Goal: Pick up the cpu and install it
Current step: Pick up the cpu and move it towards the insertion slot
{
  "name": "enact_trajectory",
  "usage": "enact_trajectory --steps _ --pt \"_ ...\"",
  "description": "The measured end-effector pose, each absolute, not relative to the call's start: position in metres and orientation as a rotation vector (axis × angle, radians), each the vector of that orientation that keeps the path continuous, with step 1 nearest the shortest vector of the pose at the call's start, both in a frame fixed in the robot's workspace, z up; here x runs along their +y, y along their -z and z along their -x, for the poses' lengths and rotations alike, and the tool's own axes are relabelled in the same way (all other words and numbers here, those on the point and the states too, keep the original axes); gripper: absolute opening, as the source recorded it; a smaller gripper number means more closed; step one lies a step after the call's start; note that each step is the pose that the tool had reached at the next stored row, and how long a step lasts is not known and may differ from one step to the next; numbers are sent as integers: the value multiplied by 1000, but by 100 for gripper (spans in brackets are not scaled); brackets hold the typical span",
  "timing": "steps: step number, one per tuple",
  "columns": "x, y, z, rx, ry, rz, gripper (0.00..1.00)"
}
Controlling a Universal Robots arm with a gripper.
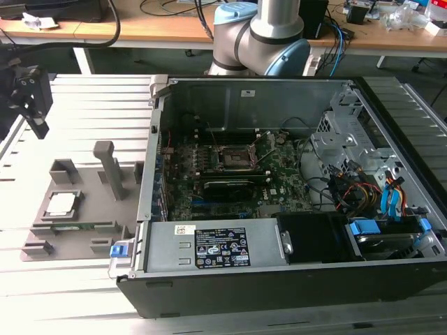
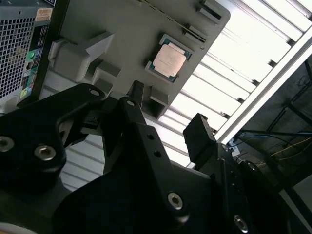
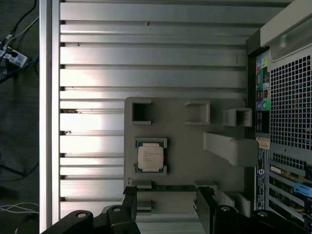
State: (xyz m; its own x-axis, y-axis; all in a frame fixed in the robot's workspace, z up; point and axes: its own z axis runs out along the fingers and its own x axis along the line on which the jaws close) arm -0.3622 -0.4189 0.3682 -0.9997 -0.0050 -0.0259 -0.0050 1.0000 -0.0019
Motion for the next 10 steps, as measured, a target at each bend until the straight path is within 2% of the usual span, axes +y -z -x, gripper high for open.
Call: enact_trajectory --steps 10 --pt "-419 -361 362 3116 3 8 60"
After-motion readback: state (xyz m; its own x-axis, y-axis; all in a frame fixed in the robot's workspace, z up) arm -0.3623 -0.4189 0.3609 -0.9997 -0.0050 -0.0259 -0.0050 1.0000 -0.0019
